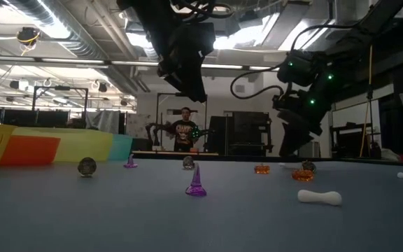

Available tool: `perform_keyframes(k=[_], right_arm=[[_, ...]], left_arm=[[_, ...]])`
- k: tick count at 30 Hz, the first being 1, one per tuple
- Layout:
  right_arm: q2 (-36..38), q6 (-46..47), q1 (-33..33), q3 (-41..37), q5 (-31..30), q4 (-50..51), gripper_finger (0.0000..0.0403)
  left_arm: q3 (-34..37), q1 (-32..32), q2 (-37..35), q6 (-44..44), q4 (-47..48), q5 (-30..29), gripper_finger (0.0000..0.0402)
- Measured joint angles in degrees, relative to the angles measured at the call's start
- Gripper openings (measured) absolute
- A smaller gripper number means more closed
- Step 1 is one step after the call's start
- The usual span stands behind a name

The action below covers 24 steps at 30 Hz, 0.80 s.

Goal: Sort Halloween decoration
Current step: Put the top right white bone toy into the yellow bin

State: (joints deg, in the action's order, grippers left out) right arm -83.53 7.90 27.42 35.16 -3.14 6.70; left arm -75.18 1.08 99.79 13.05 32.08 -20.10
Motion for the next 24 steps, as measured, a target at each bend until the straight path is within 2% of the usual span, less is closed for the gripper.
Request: perform_keyframes(k=[6,10,15,24], right_arm=[[0.0,5.4,0.0,0.0,-2.5,0.1,0.0157],[0.0,9.3,0.0,0.0,-2.4,-0.1,0.0183],[0.0,11.1,0.0,0.0,-4.3,-0.1,0.0187],[-1.2,11.6,-0.1,0.0,-3.6,-0.2,0.0164]], left_arm=[[0.0,0.0,0.0,0.0,0.0,0.0,0.0174],[0.0,0.0,0.0,0.0,0.0,0.0,0.0174],[0.0,0.0,0.0,0.0,0.0,0.0,0.0174],[0.0,0.0,0.0,0.0,0.0,0.0,0.0174]])
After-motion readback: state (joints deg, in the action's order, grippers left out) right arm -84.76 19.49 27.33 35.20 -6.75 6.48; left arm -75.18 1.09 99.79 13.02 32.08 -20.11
